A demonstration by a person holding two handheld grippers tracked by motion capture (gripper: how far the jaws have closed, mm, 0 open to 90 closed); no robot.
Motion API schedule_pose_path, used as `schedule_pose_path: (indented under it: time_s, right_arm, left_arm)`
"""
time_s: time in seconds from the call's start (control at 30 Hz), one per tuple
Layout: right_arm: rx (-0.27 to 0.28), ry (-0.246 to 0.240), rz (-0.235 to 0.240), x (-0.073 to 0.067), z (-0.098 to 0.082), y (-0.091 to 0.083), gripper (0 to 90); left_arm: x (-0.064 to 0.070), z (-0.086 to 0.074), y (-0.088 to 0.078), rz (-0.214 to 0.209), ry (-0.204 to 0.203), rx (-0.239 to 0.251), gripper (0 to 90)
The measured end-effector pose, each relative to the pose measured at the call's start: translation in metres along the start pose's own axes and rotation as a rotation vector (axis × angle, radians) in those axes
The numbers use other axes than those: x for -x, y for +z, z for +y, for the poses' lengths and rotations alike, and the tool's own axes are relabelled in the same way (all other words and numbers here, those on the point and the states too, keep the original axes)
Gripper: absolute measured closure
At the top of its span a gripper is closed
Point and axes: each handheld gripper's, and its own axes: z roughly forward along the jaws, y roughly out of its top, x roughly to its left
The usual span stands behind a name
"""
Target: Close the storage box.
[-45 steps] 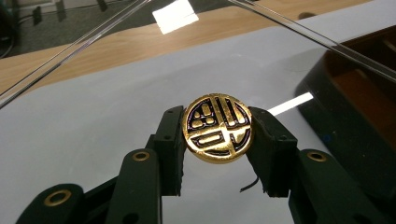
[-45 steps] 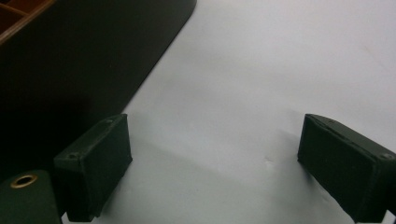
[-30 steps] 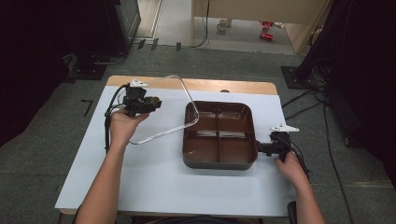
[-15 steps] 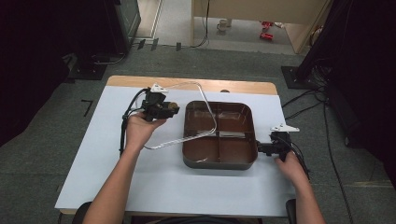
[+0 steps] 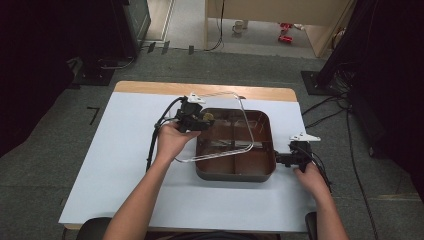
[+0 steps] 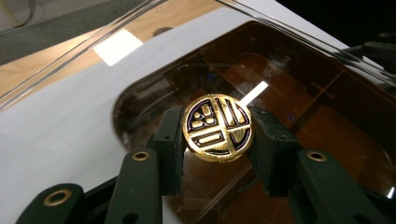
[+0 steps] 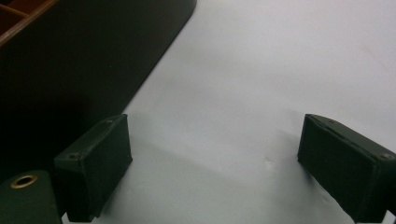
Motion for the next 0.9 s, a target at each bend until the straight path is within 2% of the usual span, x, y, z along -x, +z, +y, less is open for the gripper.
schedule_pose_path:
  time_s: [0.37, 0.5, 0.57, 0.63, 0.77, 0.9]
  right_arm:
    - [0.000, 0.000, 0.000, 0.000, 0.000, 0.000, 9.1]
    - [-0.001, 0.001, 0.000, 0.000, 0.000, 0.000, 9.2]
    - [-0.001, 0.001, 0.000, 0.000, 0.000, 0.000, 9.2]
    - [-0.001, 0.000, -0.001, 0.000, 0.000, 0.000, 9.2]
    - [0.001, -0.002, 0.000, 0.000, 0.000, 0.000, 9.2]
    - [0.000, -0.002, -0.001, 0.000, 0.000, 0.000, 9.1]
  left_arm:
    - [0.029, 0.003, 0.027, -0.038, 0.052, -0.032, 59.4]
    - [0.038, 0.004, 0.037, -0.043, 0.082, -0.047, 59.4]
    - [0.040, 0.004, 0.039, -0.044, 0.084, -0.049, 59.4]
    - [0.046, 0.003, 0.048, -0.058, 0.105, -0.058, 59.4]
    - [0.052, 0.002, 0.058, -0.073, 0.117, -0.059, 59.4]
    - [0.057, 0.000, 0.065, -0.055, 0.151, -0.075, 59.4]
